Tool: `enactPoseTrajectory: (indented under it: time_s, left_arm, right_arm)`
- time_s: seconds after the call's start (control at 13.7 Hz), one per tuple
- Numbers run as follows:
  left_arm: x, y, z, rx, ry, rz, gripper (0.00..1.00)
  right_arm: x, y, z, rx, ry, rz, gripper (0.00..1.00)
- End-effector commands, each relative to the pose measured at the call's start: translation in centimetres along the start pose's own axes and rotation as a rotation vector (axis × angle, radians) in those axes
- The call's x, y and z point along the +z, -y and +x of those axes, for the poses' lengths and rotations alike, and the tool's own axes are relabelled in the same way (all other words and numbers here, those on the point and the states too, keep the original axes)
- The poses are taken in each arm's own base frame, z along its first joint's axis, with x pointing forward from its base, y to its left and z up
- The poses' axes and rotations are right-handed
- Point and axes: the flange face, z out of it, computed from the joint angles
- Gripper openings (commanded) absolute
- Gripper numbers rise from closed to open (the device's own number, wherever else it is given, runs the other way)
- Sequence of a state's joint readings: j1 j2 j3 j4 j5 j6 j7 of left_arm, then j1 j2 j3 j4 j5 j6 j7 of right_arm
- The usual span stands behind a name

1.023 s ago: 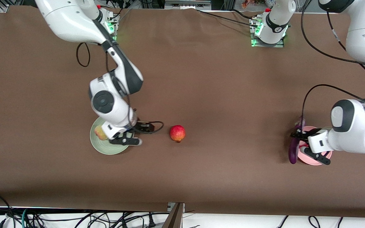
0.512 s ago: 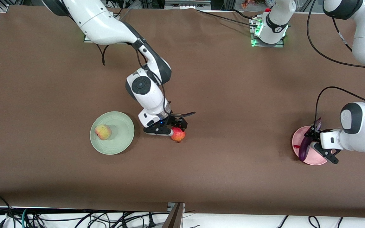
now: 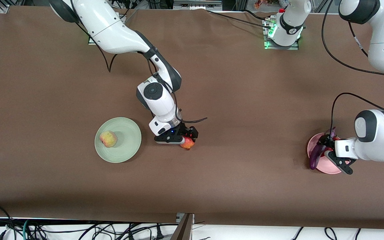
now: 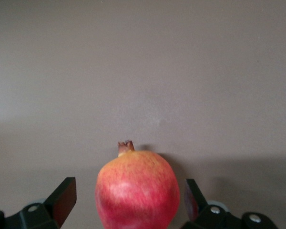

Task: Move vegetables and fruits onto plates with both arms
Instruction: 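Place the eggplant on the pink plate while the right gripper grasps the pomegranate, then raise the left gripper to rest while the right gripper carries the pomegranate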

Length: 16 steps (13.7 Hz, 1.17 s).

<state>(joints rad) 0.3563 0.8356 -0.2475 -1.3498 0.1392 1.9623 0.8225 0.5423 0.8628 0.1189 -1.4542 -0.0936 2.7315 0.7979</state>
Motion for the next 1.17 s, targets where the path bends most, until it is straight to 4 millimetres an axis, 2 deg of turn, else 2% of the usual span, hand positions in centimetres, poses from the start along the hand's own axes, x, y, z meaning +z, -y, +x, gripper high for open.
enactPoseTrajectory:
  time_s: [0.0, 0.22, 0.29, 0.44, 0.51, 0.66, 0.8, 0.88, 1.02, 1.1]
  left_arm:
    - [-3.9, 0.1, -0.2, 0.021, 0.028, 0.001, 1.0]
    - [-7.6, -0.7, -0.8, -0.013, 0.061, -0.039, 1.0]
    - [-9.5, -1.5, -1.1, -0.053, 0.065, -0.049, 1.0]
    - [-16.4, -4.3, -2.1, -0.208, 0.045, -0.02, 1.0]
    - [-19.5, -6.3, -2.3, -0.269, 0.05, -0.009, 1.0]
    - [-25.5, -10.6, -3.2, -0.354, 0.042, -0.009, 1.0]
    - [-31.8, -15.6, -5.3, -0.476, 0.031, 0.003, 1.0]
    - [-34.7, -19.0, -5.7, -0.541, 0.025, 0.026, 1.0]
    - [-38.2, -25.5, -6.7, -0.671, 0.021, 0.077, 1.0]
    - [-38.8, -27.7, -7.4, -0.701, 0.016, 0.104, 1.0]
  right_arm:
    - [1.0, 0.1, -0.5, -0.013, -0.031, 0.012, 1.0]
    - [2.0, -0.2, -1.2, -0.035, -0.036, -0.012, 1.0]
    - [2.1, -0.3, -1.2, -0.037, -0.038, -0.016, 0.95]
    - [2.1, -0.3, -1.1, -0.038, -0.038, -0.016, 0.41]
    - [2.1, -0.5, -1.0, -0.038, -0.039, -0.017, 0.36]
    - [1.3, -0.6, 0.0, -0.044, -0.052, -0.014, 0.33]
    - [-0.9, -1.0, 1.8, -0.031, -0.059, -0.026, 0.33]
    - [-2.5, -1.1, 2.5, -0.027, -0.033, -0.061, 0.33]
    - [-5.6, -1.4, 3.8, -0.016, 0.033, -0.144, 0.33]
    - [-7.1, -2.5, 4.9, -0.024, 0.061, -0.181, 0.33]
